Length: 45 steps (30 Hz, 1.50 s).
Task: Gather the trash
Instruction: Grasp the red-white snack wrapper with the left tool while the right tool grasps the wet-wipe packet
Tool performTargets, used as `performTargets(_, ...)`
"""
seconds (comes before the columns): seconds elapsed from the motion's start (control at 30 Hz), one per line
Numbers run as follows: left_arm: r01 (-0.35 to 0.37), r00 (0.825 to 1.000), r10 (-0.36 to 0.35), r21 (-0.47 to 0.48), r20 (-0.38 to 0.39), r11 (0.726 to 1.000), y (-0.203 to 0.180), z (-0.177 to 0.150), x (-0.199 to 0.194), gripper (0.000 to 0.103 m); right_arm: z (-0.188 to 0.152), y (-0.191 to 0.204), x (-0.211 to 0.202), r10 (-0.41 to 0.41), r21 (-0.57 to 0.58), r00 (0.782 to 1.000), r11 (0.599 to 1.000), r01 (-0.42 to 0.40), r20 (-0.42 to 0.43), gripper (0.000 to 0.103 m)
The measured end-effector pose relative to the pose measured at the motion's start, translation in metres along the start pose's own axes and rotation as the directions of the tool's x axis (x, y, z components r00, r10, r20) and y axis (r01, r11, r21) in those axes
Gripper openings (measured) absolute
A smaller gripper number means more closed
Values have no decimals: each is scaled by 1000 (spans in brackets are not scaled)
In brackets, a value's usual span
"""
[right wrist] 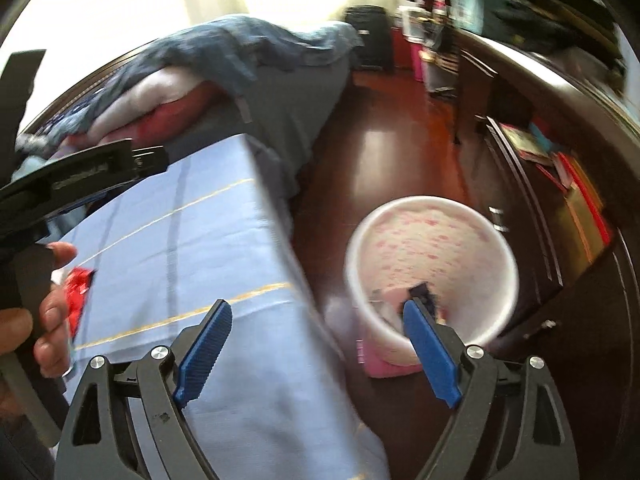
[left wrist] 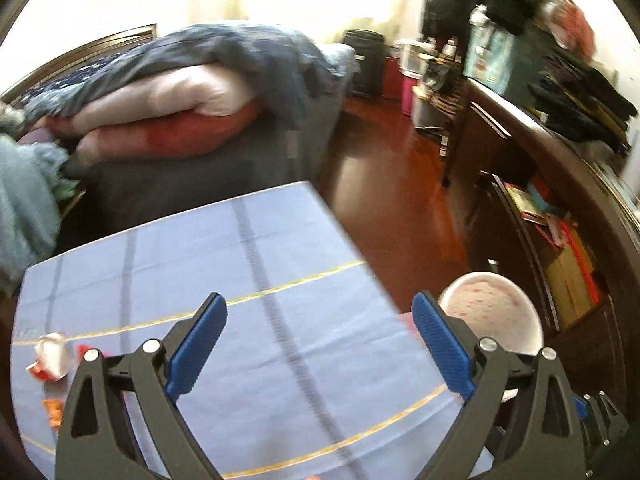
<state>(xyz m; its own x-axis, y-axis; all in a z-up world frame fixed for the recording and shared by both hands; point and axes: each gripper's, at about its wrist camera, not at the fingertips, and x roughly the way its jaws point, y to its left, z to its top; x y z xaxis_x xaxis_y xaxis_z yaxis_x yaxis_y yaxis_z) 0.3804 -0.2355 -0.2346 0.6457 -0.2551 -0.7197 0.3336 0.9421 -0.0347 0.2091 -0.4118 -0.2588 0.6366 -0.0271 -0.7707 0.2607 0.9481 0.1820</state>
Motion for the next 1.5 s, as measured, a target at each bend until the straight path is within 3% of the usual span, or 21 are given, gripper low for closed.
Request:
performTargets(0.3, -159, 987, 161, -116, 9, 980, 96, -16, -25, 95, -11, 79, -2, 100, -134, 994, 986, -103, -33, 87)
performTargets(0.53, -312, 949, 314, -209, -23, 927, 174, -30, -31, 97, -22, 124, -1, 141, -215, 988, 964, -153, -68, 87)
performTargets(0.73, -387, 922, 376, -296, -95, 873, 242, -45, -23, 97, -30, 152, 4, 158, -262, 983, 948, -179, -98, 87)
performTargets(1.0, -400, 916, 362, -326, -174, 856, 289, -62, -5, 97, -43, 191, 13, 188, -314, 970, 922, -228, -152, 87)
performTargets(1.27, -394, 915, 332, -318, -231, 863, 304, -76, 15, 97, -57, 250, 27, 241, -382, 946, 871, -309, -215, 88)
performTargets(1.4, -377, 922, 311, -350, -230, 858, 312, -84, 17, 96, -66, 277, 34, 252, -424, 940, 843, -330, -232, 87)
performTargets(1.5, -389, 918, 330, -340, -220, 856, 311, -86, 15, 84, -74, 296, 46, 239, -447, 935, 829, -336, -260, 87)
